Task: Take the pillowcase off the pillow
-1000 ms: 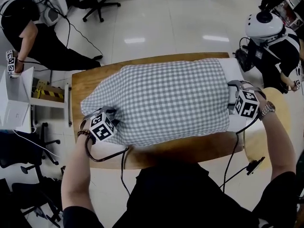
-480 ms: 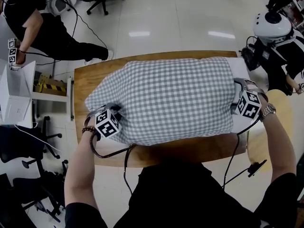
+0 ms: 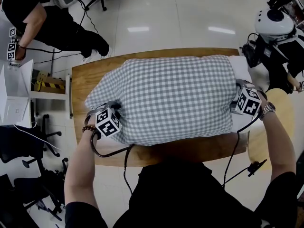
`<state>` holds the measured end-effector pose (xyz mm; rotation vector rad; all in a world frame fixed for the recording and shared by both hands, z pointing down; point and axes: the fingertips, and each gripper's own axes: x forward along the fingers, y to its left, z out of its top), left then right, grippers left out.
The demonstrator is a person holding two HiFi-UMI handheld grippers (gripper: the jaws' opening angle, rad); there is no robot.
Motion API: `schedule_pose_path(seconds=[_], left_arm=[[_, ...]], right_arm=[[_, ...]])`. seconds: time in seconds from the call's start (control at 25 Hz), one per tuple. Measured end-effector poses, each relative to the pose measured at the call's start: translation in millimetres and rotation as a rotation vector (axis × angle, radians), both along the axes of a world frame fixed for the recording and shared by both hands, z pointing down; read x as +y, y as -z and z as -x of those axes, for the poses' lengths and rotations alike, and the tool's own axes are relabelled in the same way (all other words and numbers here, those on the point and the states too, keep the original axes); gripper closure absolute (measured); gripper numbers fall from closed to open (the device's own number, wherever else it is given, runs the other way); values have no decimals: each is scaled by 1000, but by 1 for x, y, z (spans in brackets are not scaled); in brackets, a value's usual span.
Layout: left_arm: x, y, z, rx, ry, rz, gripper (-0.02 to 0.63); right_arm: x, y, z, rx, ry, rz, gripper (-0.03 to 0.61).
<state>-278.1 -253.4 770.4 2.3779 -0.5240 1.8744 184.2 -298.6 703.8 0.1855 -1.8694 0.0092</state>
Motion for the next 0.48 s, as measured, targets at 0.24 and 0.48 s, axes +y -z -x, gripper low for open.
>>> schedule_pose_path(seconds=[0.24,0.48], left_arm=[[2,9,-7,34,21,-26,607],[10,10,16,57,129,-53,609]], right_arm=[[5,24,-6,-82,-36,-48,382],[7,38,-12,-144,-85,-235,528]])
